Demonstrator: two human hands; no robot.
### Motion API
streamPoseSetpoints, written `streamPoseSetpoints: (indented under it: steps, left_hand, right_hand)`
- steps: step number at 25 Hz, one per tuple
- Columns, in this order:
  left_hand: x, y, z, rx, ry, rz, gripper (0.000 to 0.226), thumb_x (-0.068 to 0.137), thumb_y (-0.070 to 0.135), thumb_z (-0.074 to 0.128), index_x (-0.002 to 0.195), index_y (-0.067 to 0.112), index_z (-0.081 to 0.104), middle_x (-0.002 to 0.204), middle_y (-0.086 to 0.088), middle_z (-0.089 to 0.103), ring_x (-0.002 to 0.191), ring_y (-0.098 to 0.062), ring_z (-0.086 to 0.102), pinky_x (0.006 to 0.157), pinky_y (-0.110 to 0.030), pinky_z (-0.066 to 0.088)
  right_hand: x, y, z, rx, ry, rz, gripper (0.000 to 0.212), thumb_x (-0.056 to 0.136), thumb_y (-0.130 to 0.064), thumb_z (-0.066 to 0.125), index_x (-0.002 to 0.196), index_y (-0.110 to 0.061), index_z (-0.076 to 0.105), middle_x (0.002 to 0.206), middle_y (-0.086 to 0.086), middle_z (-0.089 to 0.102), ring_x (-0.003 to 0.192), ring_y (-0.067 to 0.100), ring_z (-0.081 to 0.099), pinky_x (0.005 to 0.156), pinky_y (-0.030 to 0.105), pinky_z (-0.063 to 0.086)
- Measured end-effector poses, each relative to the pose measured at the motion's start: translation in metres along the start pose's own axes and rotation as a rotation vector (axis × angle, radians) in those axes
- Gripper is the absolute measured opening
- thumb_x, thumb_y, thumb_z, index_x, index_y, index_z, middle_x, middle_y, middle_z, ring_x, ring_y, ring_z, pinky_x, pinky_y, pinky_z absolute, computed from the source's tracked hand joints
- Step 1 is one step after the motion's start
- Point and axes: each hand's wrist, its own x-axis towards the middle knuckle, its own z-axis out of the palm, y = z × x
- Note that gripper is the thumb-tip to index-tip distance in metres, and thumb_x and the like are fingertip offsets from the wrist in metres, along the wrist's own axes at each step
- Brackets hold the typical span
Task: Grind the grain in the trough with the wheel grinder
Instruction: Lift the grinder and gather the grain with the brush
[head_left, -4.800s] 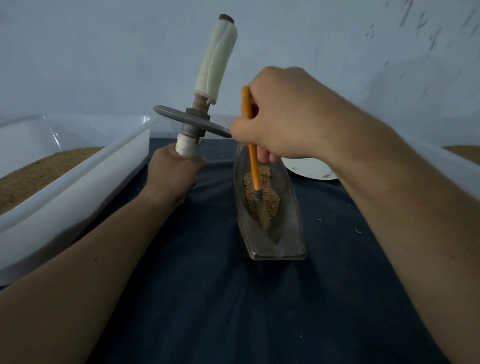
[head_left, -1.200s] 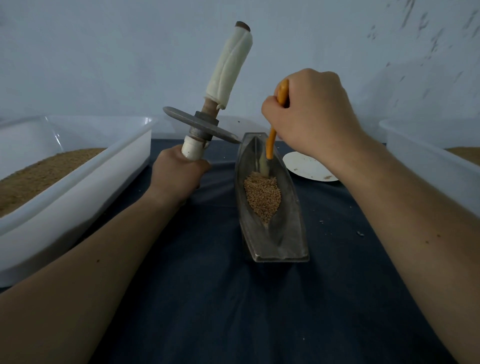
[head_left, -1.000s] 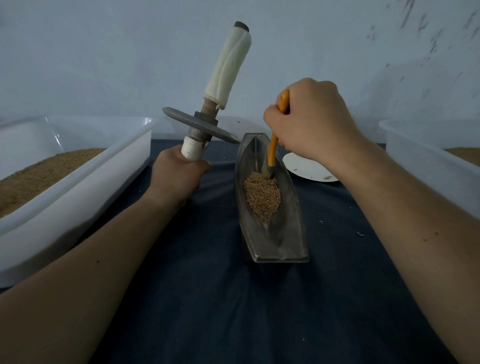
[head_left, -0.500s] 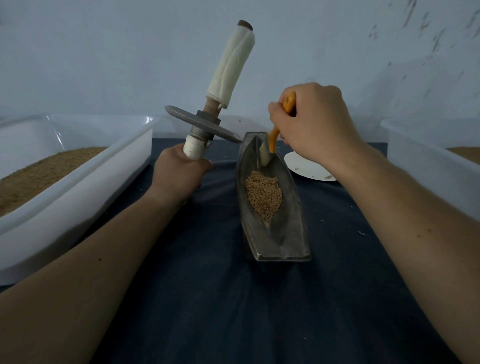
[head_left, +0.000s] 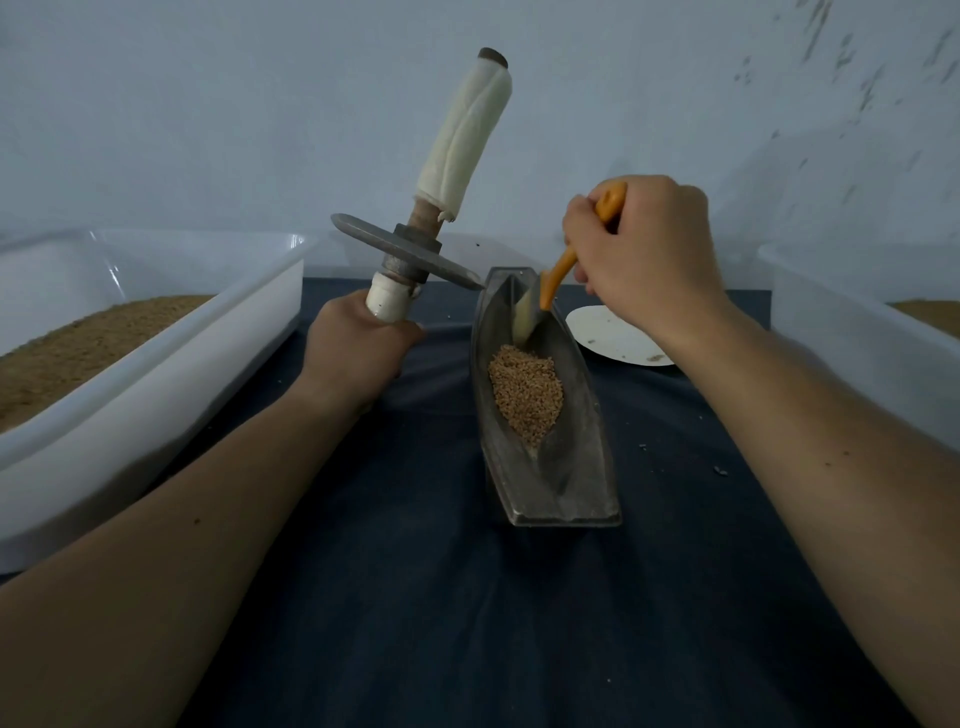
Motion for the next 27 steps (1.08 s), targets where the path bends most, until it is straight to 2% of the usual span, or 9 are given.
streamPoseSetpoints:
  steps: [7, 9, 11, 14, 17, 20, 27]
  left_hand:
    - [0.0, 0.0, 0.0, -0.013, -0.011, -0.001, 0.017, 0.076, 0.028, 0.076, 0.084, 0.021, 0.063, 0.062, 0.0, 0.064, 0.054, -0.015, 0.061, 0.057, -0.035, 0.056]
    - [0.001, -0.001, 0.001, -0.013, -0.014, 0.004, 0.017, 0.076, 0.028, 0.077, 0.084, 0.021, 0.063, 0.063, -0.001, 0.064, 0.054, -0.016, 0.062, 0.057, -0.035, 0.056]
    - [0.002, -0.002, 0.001, -0.005, -0.013, 0.009, 0.017, 0.076, 0.028, 0.077, 0.082, 0.022, 0.062, 0.061, 0.001, 0.063, 0.053, -0.015, 0.061, 0.056, -0.034, 0.054]
    - [0.002, -0.003, 0.003, 0.015, -0.013, 0.025, 0.017, 0.076, 0.029, 0.077, 0.078, 0.024, 0.061, 0.061, 0.002, 0.063, 0.056, -0.015, 0.06, 0.057, -0.032, 0.049]
    - [0.002, -0.003, 0.003, 0.086, -0.019, 0.054, 0.018, 0.077, 0.032, 0.077, 0.083, 0.024, 0.062, 0.071, 0.0, 0.065, 0.067, -0.02, 0.063, 0.063, -0.036, 0.053]
    - [0.002, -0.003, 0.003, 0.117, -0.019, 0.061, 0.019, 0.076, 0.033, 0.077, 0.087, 0.025, 0.064, 0.076, -0.001, 0.067, 0.073, -0.022, 0.066, 0.07, -0.042, 0.058]
    - [0.002, -0.004, 0.003, 0.147, -0.025, 0.051, 0.022, 0.07, 0.04, 0.075, 0.087, 0.029, 0.065, 0.079, 0.002, 0.069, 0.076, -0.023, 0.067, 0.073, -0.05, 0.059]
  right_hand:
    - [0.014, 0.004, -0.021, 0.079, 0.192, 0.052, 0.042, 0.094, -0.032, 0.05, 0.074, 0.002, 0.065, 0.064, 0.02, 0.064, 0.057, 0.03, 0.067, 0.061, 0.046, 0.059]
    - [0.024, 0.019, -0.032, 0.129, 0.253, 0.146, 0.037, 0.088, -0.031, 0.05, 0.08, 0.002, 0.065, 0.063, 0.018, 0.066, 0.052, 0.021, 0.068, 0.052, 0.039, 0.058]
    - [0.03, 0.043, -0.041, 0.177, 0.276, 0.291, 0.028, 0.083, -0.029, 0.052, 0.09, -0.006, 0.065, 0.063, 0.011, 0.069, 0.048, 0.016, 0.068, 0.042, 0.028, 0.052]
    - [0.021, 0.088, -0.042, 0.189, 0.226, 0.528, 0.01, 0.082, -0.027, 0.056, 0.086, -0.018, 0.059, 0.066, 0.01, 0.073, 0.047, 0.019, 0.066, 0.044, 0.028, 0.05]
    - [0.003, 0.122, -0.033, 0.144, 0.14, 0.674, 0.009, 0.088, -0.027, 0.06, 0.084, -0.02, 0.056, 0.069, 0.011, 0.074, 0.047, 0.019, 0.065, 0.047, 0.028, 0.05]
    - [0.001, 0.128, -0.027, 0.176, 0.135, 0.692, 0.011, 0.087, -0.027, 0.064, 0.088, -0.019, 0.056, 0.064, 0.007, 0.073, 0.047, 0.016, 0.068, 0.044, 0.025, 0.049]
    - [-0.008, 0.112, -0.034, 0.214, 0.25, 0.666, 0.017, 0.088, -0.031, 0.073, 0.091, -0.018, 0.062, 0.062, 0.006, 0.071, 0.048, 0.014, 0.066, 0.048, 0.027, 0.053]
